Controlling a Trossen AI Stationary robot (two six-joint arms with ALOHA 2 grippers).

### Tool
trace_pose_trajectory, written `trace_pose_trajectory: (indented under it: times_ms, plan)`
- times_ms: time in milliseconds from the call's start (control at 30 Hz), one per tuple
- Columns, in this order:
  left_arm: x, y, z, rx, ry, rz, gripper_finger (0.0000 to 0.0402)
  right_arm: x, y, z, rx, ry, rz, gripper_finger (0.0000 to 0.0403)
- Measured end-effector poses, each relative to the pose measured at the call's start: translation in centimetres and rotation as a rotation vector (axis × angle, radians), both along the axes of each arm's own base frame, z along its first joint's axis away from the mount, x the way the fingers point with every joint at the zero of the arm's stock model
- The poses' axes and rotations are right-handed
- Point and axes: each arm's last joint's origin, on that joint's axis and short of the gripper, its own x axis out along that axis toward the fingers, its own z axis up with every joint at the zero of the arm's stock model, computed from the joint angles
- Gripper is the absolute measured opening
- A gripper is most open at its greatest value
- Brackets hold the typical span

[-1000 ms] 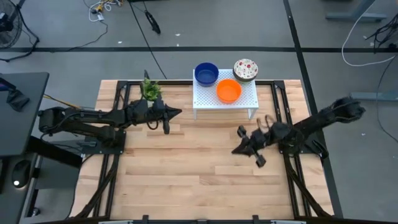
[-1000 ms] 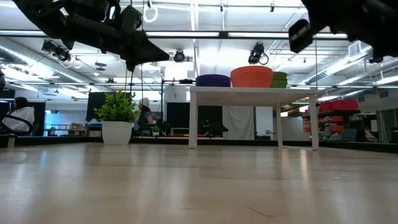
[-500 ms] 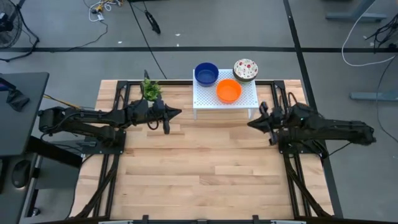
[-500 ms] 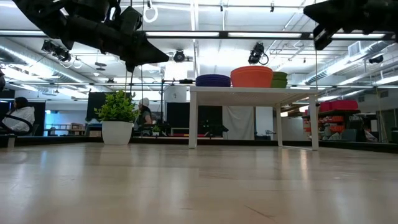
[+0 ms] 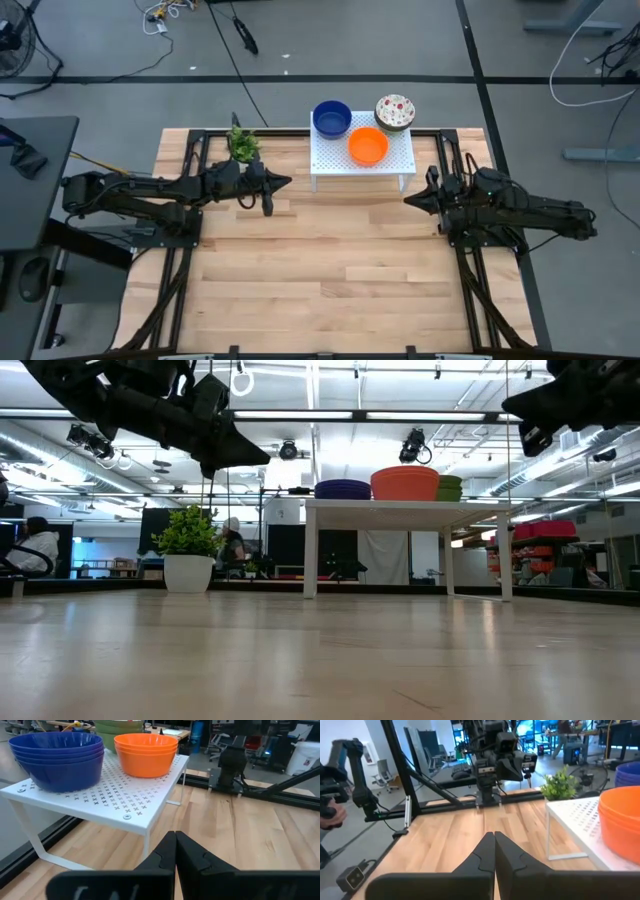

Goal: Pick & Place Mini bowls
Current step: Return to Home Position

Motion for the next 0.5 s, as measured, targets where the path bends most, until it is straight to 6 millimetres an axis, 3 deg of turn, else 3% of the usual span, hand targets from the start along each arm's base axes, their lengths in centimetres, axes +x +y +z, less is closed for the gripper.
trace_pose_trajectory:
  times_ms: [300,500]
  plan:
    - [0.0,0.0,0.0,0.002,0.003,0.0,0.0007,-1.0,-0.1,0.1,-0.003,-0.037,-0.032,0.0002]
    - [0.0,0.0,0.0,0.008,0.007,-0.001,0.0007,-1.3,-0.2,-1.0,0.043,-0.034,-0.06,0.0002]
